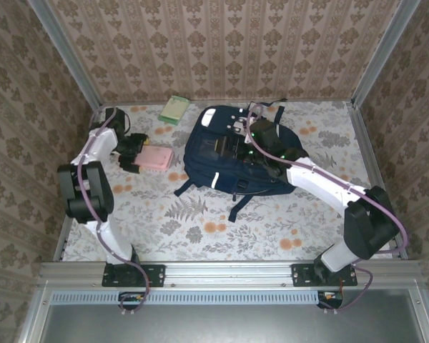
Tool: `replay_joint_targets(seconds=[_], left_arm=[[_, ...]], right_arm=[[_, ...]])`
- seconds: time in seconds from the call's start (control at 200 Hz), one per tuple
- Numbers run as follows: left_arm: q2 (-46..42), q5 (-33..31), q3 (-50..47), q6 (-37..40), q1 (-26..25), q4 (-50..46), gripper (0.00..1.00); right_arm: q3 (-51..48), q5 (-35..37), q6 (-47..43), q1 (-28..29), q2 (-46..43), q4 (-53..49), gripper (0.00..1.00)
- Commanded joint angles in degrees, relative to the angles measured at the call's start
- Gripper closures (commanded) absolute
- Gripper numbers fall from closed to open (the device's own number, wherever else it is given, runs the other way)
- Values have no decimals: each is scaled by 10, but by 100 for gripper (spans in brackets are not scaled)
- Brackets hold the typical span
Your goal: Pack the student bag
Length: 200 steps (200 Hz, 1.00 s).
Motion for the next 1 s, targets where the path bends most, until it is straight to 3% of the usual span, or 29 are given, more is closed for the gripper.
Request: replay_joint_targets(seconds=[0.0,0.1,0.29,0.515,0.69,0.995], left_arm=[[-54,26,-28,3,-11,24,9],[-87,34,-41,-6,-24,28,9],[-146,35,-57,-17,-49,26,9],[-193,38,-73,-26,-66,23,9],[-208,47,-95,-32,-67,32,8],[-202,53,-90,-32,-79,47,8]], right_arm=[[-14,-137,165,13,53,144,6],[16,-157,215,41,103,187,0],[100,-148,219,84,187,178,0],[156,-145,232,95,253,219,3],[161,-152,255,102,272,274,18],[160,-158,260,109,280,287,68]])
